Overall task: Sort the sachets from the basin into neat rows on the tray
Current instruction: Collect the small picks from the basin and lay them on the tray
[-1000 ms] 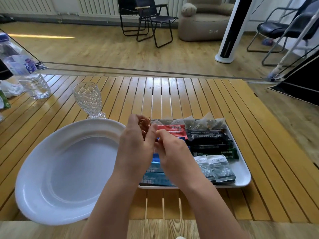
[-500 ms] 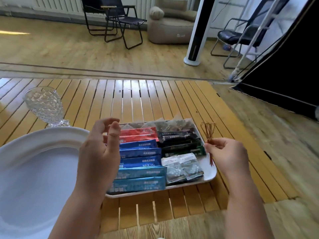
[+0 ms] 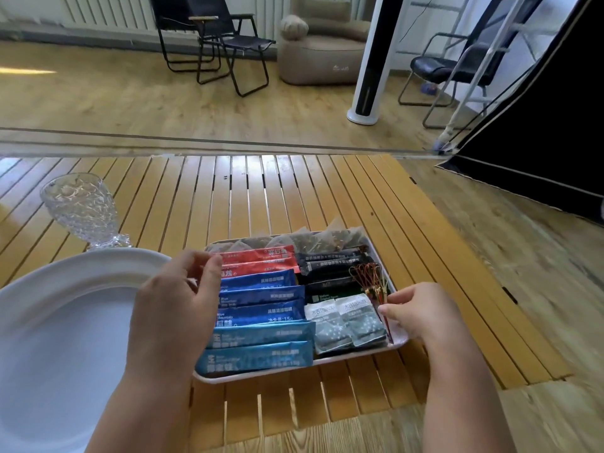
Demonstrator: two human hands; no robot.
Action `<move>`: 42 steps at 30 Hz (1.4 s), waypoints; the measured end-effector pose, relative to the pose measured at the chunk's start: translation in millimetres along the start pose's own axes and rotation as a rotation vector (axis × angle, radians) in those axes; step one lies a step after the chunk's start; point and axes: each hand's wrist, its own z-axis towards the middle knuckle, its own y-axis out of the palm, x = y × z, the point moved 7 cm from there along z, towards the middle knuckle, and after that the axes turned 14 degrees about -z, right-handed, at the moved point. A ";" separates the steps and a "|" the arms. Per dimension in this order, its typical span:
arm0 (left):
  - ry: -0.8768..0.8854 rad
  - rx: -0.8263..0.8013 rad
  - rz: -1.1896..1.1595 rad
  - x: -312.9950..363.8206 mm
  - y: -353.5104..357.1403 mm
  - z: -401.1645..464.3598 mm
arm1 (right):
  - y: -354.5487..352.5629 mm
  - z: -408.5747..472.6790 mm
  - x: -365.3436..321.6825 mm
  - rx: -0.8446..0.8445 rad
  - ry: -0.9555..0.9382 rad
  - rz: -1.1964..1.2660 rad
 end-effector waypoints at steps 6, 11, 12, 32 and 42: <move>-0.405 -0.075 0.354 -48.0 -4.7 -5.4 | -5.0 -0.4 -0.1 0.044 -0.040 0.052; -0.542 -0.095 0.344 -65.8 -11.2 -6.9 | -8.8 5.5 8.6 0.112 -0.010 0.100; -0.564 -0.105 0.326 -67.7 -11.3 -6.8 | -8.8 6.7 10.4 0.119 -0.001 0.101; -0.666 -0.031 0.473 -77.3 -34.5 -5.1 | 5.1 15.6 6.4 0.025 0.023 -0.049; -0.482 -0.133 0.597 -41.7 -5.0 -9.4 | 6.7 22.5 18.4 0.024 0.091 -0.012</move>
